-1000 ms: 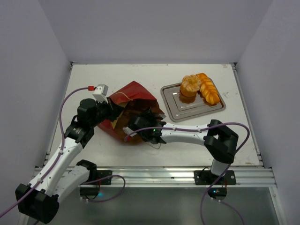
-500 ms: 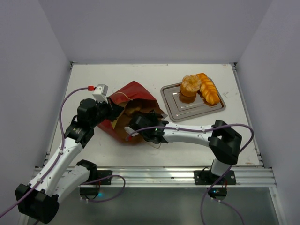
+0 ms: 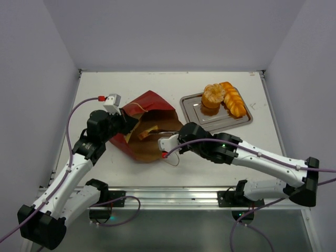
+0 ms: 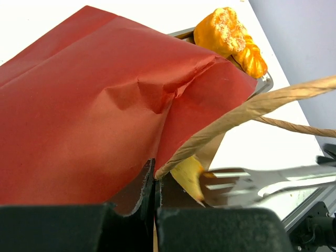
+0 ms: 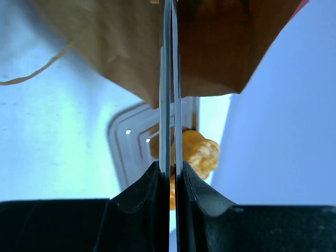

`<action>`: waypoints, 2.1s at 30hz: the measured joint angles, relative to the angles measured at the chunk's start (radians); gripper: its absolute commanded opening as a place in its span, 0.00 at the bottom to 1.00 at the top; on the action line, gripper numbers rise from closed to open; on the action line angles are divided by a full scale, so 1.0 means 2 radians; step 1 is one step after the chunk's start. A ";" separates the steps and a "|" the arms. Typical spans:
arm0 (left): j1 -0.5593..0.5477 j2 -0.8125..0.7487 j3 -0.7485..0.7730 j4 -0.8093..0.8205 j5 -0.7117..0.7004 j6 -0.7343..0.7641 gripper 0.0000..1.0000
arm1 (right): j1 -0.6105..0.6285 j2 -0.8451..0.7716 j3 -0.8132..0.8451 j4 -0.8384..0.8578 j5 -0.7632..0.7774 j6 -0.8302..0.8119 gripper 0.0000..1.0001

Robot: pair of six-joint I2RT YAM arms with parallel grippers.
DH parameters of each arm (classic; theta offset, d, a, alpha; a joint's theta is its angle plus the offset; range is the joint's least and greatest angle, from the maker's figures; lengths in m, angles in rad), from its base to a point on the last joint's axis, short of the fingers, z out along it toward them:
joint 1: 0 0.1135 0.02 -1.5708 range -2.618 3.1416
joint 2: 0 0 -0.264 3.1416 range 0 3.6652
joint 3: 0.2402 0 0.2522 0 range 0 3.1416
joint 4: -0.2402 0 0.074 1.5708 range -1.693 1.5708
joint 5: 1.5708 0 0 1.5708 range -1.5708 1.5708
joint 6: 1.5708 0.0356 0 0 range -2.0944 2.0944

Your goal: Take the fake bread out of the paper bag

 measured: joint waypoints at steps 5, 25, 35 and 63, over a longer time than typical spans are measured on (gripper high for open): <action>0.000 0.008 0.000 0.003 -0.009 -0.001 0.00 | -0.030 -0.058 -0.016 -0.048 -0.075 0.015 0.06; 0.000 0.025 0.006 0.000 -0.052 0.001 0.00 | -0.271 -0.238 -0.014 -0.107 -0.182 0.088 0.04; 0.000 0.007 0.007 -0.013 -0.049 0.008 0.00 | -0.347 -0.205 -0.081 -0.092 -0.123 0.092 0.05; 0.000 -0.019 0.006 -0.019 -0.029 0.011 0.00 | -0.524 -0.138 -0.222 0.085 -0.120 -0.023 0.12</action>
